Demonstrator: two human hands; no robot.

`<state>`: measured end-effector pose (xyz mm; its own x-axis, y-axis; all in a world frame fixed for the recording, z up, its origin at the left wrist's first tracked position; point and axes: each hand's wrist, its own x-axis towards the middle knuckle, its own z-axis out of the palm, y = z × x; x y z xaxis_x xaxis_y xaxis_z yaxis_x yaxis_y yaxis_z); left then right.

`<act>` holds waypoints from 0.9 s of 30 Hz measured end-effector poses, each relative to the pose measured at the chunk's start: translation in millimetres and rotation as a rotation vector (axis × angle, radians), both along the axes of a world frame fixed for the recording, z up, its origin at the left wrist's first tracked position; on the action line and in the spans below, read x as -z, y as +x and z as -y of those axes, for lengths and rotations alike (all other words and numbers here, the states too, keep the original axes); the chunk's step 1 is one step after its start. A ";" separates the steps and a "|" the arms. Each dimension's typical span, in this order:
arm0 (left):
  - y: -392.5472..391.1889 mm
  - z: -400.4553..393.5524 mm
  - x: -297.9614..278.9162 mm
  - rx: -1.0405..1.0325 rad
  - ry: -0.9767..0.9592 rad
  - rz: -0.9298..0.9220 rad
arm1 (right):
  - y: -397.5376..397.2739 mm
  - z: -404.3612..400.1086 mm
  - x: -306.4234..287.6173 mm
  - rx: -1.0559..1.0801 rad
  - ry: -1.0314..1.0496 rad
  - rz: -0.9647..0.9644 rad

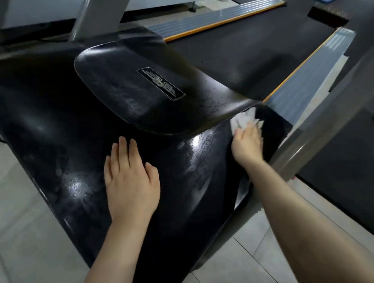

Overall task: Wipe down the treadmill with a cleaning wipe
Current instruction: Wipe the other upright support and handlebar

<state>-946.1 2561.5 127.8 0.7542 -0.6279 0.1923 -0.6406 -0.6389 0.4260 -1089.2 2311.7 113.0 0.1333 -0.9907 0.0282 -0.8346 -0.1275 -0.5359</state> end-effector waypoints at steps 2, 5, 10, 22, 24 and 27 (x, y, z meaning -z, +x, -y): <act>0.0 -0.7 -1.8 0.009 -0.004 -0.009 | -14.7 -56.5 7.3 -0.142 -0.081 -0.018; 2.0 -3.6 -1.7 0.029 -0.048 -0.049 | -22.9 -57.8 9.2 -0.087 -0.041 -0.083; 3.2 -21.1 -3.4 0.192 -0.173 -0.138 | 0.6 27.8 -4.2 0.437 0.190 -0.001; 5.5 -94.8 -4.1 0.166 0.130 -0.179 | -81.2 -155.2 28.6 -0.719 -0.269 -0.211; 3.0 -108.5 -4.8 0.080 0.174 -0.227 | -82.5 -123.8 26.7 -0.572 -0.211 -0.185; -7.0 -126.0 -9.1 -0.120 0.184 -0.380 | -60.4 -156.8 23.2 -0.436 -0.131 -0.175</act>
